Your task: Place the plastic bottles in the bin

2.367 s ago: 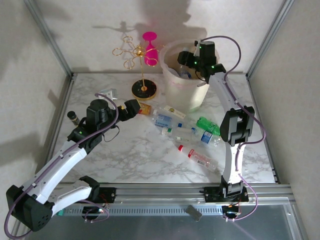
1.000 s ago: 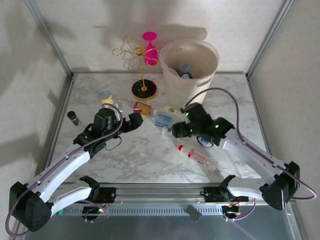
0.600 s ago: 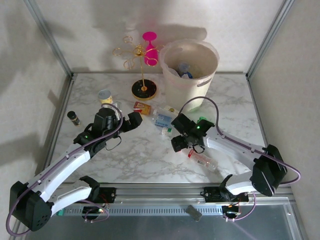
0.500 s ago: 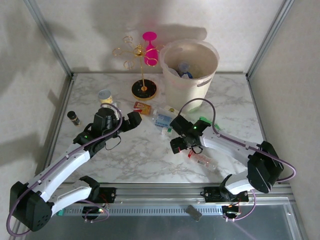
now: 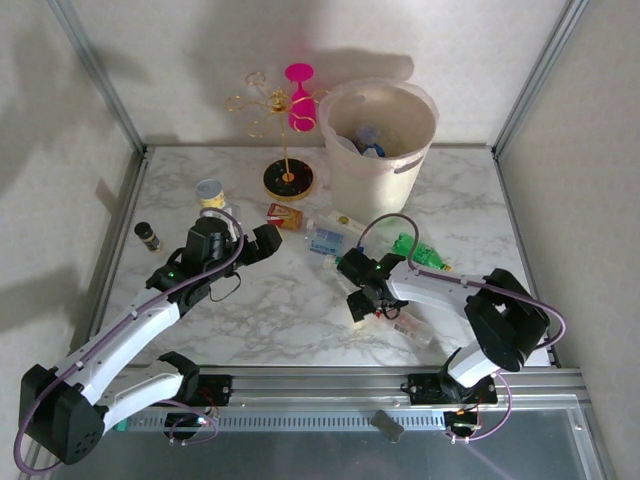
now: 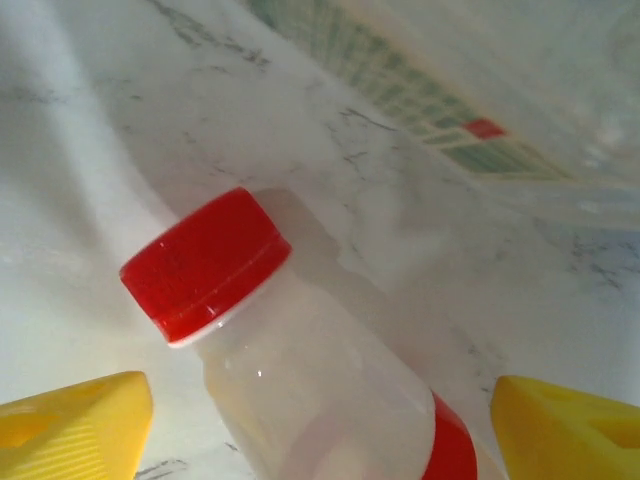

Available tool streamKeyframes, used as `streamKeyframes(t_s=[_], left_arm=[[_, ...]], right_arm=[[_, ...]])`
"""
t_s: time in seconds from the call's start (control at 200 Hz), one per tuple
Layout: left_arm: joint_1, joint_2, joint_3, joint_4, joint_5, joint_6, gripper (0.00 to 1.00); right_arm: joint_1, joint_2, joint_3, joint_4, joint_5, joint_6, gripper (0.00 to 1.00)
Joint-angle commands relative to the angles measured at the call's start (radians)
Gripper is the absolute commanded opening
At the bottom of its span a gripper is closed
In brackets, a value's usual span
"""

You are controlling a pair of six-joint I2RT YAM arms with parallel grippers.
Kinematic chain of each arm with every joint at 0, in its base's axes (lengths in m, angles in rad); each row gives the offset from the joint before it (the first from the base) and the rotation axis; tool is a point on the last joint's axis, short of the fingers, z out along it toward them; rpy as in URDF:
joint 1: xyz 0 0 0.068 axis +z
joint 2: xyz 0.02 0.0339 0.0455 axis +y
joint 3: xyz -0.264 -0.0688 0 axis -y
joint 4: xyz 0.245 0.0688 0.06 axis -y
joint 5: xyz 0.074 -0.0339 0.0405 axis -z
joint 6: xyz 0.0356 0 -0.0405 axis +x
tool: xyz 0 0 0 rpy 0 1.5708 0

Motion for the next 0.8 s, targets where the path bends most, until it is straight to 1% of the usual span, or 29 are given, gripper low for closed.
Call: streamKeyframes(t_s=[0.0, 0.085, 0.165, 0.225, 0.295, 0.421, 0.491, 0.666, 0.796], left_arm=[[0.011, -0.010, -0.008, 0.018, 0.015, -0.010, 0.99], [0.010, -0.012, -0.007, 0.017, 0.019, -0.012, 0.99], [0.013, -0.016, -0.005, 0.010, 0.018, -0.013, 0.99], [0.013, -0.020, -0.004, 0.006, 0.017, -0.012, 0.99], [0.014, -0.024, -0.002, 0.000, 0.015, -0.012, 0.99], [0.016, -0.030, 0.008, -0.011, 0.008, -0.008, 0.99], [0.019, -0.034, 0.014, -0.020, 0.004, -0.005, 0.99], [0.022, -0.038, 0.026, -0.031, 0.000, -0.002, 0.99], [0.023, -0.037, 0.040, -0.039, -0.004, 0.003, 1.00]], right_arm=[[0.028, 0.047, 0.004, 0.018, 0.029, 0.013, 0.81], [0.039, 0.078, 0.012, 0.029, 0.028, 0.006, 0.74], [0.056, 0.105, 0.028, 0.039, 0.036, -0.005, 0.64], [0.076, 0.131, 0.048, 0.033, 0.054, -0.018, 0.60], [0.100, 0.165, 0.082, 0.015, 0.084, -0.037, 0.57], [0.117, 0.198, 0.120, 0.014, 0.086, -0.068, 0.41], [0.119, 0.189, 0.135, 0.023, 0.077, -0.080, 0.35], [0.119, 0.139, 0.158, 0.048, 0.029, -0.104, 0.30], [0.120, 0.099, 0.176, 0.054, 0.000, -0.125, 0.24]])
